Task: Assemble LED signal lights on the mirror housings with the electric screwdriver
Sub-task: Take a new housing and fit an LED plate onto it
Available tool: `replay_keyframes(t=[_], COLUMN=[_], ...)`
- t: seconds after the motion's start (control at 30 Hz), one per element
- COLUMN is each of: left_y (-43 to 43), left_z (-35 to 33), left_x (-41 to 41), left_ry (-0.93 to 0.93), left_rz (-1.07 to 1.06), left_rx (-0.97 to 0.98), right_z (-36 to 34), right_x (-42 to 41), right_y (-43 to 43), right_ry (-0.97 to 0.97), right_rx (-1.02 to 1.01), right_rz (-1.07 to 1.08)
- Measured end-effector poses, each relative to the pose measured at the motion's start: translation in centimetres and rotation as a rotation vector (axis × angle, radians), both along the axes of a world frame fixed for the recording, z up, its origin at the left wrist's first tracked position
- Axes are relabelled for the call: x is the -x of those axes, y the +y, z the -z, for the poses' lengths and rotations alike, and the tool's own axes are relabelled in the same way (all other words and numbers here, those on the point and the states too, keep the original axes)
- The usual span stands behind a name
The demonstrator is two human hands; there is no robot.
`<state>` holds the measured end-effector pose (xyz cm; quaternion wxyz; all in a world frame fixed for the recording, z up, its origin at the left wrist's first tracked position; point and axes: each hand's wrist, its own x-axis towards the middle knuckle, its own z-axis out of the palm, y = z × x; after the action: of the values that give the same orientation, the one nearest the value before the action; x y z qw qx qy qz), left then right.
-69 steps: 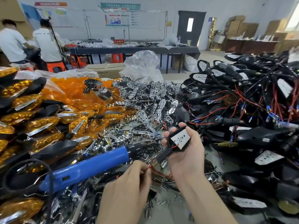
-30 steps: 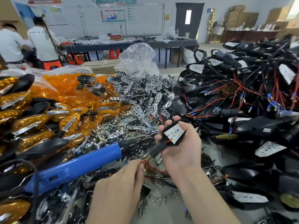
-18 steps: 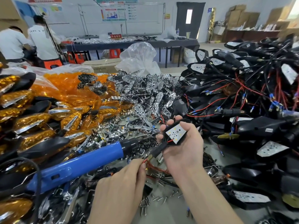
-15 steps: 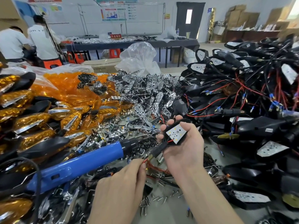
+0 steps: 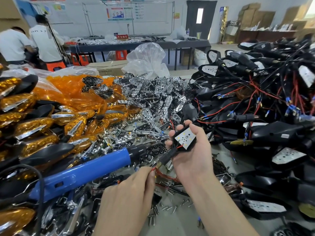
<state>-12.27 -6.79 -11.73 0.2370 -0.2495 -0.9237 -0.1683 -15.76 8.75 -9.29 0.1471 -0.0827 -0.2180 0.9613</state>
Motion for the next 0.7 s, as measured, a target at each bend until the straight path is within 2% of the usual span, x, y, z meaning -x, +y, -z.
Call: replay_keyframes(t=[0.7], left_y=[-0.18], left_z=[0.20], left_x=[-0.13], left_ry=[0.041], left_rz=[-0.001], left_rx=[0.006], right_z=[0.02], right_x=[-0.41], right_y=[-0.07], right_ry=[0.014], right_rx=[-0.016], right_rz=[-0.013])
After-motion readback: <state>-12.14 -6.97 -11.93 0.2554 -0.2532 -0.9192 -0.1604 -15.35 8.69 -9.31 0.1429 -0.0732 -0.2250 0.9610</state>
